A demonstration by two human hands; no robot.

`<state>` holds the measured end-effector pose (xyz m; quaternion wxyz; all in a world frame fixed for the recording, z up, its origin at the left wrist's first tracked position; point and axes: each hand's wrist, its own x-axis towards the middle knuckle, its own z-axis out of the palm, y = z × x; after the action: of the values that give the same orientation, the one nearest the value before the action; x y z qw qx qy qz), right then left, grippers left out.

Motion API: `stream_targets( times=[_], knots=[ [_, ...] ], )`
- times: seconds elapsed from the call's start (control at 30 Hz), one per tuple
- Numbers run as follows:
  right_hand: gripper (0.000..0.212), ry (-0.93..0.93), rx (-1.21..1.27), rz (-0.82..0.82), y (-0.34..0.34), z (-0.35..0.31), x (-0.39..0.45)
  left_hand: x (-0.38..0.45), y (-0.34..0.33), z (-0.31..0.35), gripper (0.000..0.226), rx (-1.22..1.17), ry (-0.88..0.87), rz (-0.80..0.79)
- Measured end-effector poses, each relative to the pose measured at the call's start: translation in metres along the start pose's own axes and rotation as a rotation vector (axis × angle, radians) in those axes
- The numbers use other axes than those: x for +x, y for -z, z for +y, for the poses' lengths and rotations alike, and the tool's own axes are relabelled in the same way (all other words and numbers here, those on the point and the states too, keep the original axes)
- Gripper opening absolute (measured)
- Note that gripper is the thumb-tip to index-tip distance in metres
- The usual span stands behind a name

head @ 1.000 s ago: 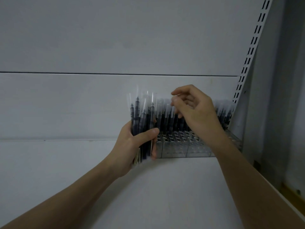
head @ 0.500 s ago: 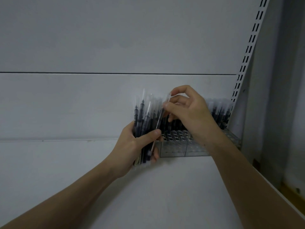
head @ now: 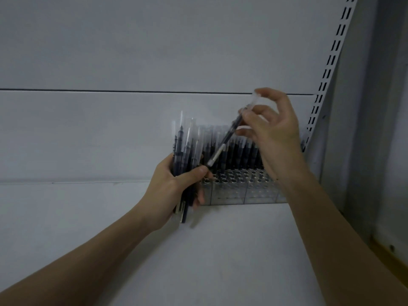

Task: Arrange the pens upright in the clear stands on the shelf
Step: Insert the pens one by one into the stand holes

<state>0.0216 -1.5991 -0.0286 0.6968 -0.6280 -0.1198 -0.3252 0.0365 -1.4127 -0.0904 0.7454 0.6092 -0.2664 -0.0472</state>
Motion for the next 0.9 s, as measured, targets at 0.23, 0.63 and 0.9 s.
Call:
stream_targets(
  times=[0.23,0.63,0.9],
  knots=[
    [0.034,0.195,-0.450,0.013,0.014,0.008,0.005,0.000,0.001,-0.002,0.024,0.028,-0.011,0.023],
    [0.028,0.078,-0.736,-0.307,0.020,0.018,0.007,0.001,-0.001,-0.002,0.012,0.060,-0.028,0.030],
    [0.011,0.086,-0.763,-0.276,0.017,0.025,0.005,-0.005,-0.007,0.005,0.013,0.059,-0.001,0.043]
  ],
)
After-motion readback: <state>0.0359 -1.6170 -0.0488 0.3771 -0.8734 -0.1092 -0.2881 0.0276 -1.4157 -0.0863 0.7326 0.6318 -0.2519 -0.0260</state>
